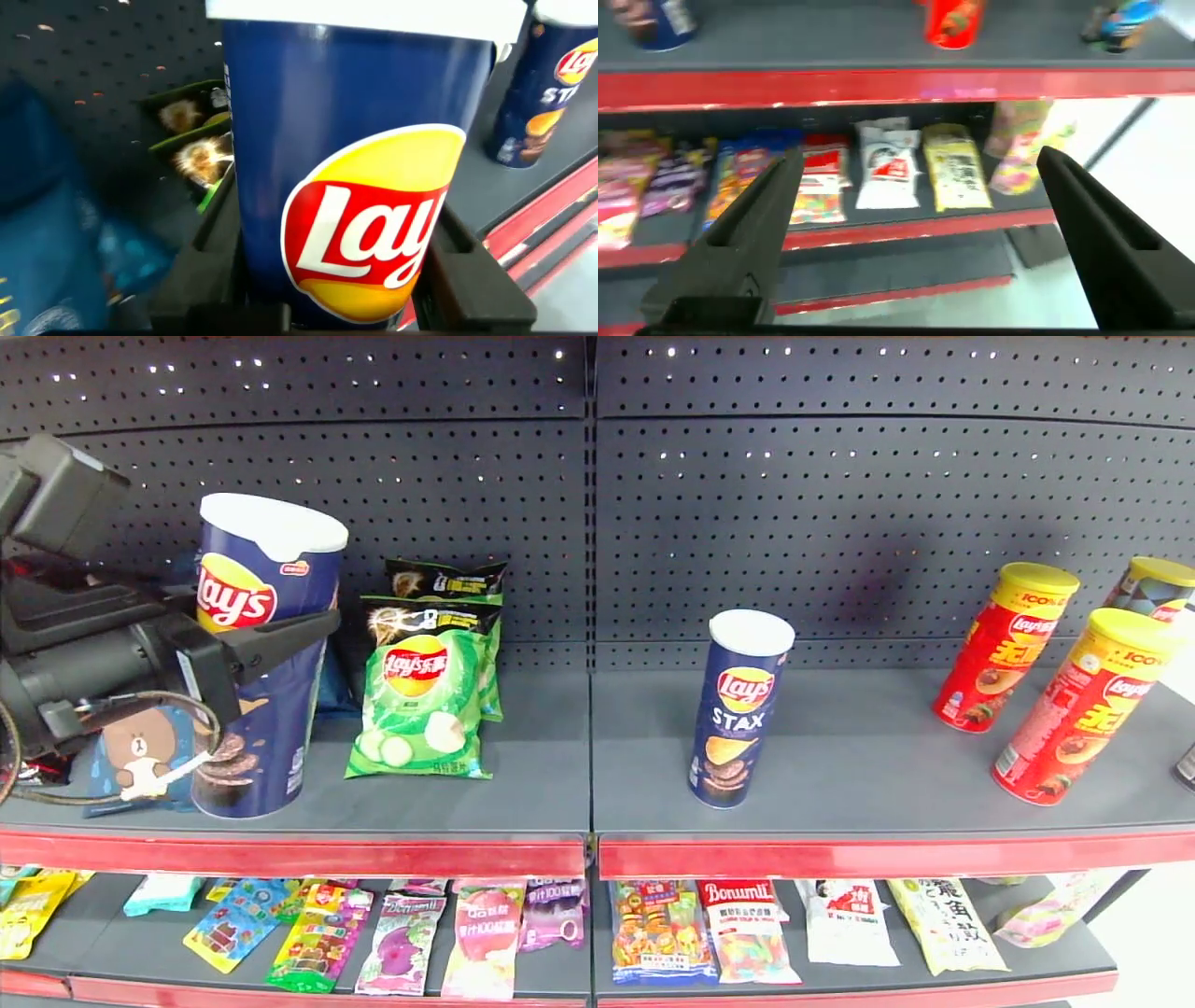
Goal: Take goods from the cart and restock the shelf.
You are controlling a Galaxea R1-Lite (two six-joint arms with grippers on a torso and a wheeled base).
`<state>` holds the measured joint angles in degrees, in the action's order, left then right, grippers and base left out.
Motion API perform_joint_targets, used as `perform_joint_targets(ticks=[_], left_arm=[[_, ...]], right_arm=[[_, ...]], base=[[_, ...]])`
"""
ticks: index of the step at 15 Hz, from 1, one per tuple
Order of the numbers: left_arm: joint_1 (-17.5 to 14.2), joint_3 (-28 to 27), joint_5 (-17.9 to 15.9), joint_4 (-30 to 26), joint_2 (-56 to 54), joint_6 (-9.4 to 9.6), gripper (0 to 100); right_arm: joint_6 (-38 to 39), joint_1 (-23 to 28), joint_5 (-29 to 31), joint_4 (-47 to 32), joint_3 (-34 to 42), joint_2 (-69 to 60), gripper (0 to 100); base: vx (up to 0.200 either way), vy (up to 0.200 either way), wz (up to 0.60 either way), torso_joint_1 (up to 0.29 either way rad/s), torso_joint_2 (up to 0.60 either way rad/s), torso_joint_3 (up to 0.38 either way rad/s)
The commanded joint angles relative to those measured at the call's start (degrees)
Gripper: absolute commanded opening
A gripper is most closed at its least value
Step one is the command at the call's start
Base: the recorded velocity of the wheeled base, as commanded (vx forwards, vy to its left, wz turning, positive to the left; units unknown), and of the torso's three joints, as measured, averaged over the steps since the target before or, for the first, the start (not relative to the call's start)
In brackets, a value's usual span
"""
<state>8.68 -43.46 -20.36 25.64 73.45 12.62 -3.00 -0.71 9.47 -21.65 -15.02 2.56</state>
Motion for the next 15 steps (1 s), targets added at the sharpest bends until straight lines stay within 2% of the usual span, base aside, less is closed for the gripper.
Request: perform_joint_targets(ticks=[1, 3, 4, 5, 7, 13, 14, 15], left_arm=[[1.25, -0.31, 0.14, 0.20, 2.84, -0.40, 0], [1.96, -0.40, 0.06, 0.82, 4.60, -0.40, 0], [2.13, -1.28, -0.03, 1.79, 6.00, -1.02, 0], [3.10, -2.51, -0.03, 3.28, 7.50, -2.51, 0], [3.89, -3.91, -0.21, 6.27, 9.43, -3.65, 0], [6.00, -5.23, -2.05, 7.67, 12.25, -3.83, 0], [6.26, -6.20, -2.14, 8.99, 13.65, -4.53, 0], [6.96, -7.08, -1.97, 11.80, 15.06, -6.46, 0]], right_arm=[[-0.17, 0.62, -4.64, 0.56, 2.71, -2.47, 100], [0.27, 0.71, -6.04, 2.93, 4.91, -2.47, 100], [0.01, 0.71, -5.96, 2.93, 4.91, -2.47, 100], [-0.08, 0.71, -5.69, 2.93, 4.91, -2.47, 100], [0.27, 0.71, -3.23, 2.93, 4.91, -2.47, 100], [0.10, 0.71, -2.18, 2.93, 4.91, -2.47, 100], [0.10, 0.71, -2.09, 3.02, 4.91, -2.47, 100], [0.10, 0.71, -2.09, 3.02, 4.91, -2.47, 100]], base=[[0.000, 0.000, 0.00, 0.000, 0.00, 0.000], [0.000, 0.000, 0.00, 0.000, 0.00, 0.000], [0.000, 0.000, 0.00, 0.000, 0.00, 0.000], [0.000, 0.000, 0.00, 0.000, 0.00, 0.000], [0.000, 0.000, 0.00, 0.000, 0.00, 0.000], [0.000, 0.000, 0.00, 0.000, 0.00, 0.000], [0.000, 0.000, 0.00, 0.000, 0.00, 0.000], [0.000, 0.000, 0.00, 0.000, 0.00, 0.000]])
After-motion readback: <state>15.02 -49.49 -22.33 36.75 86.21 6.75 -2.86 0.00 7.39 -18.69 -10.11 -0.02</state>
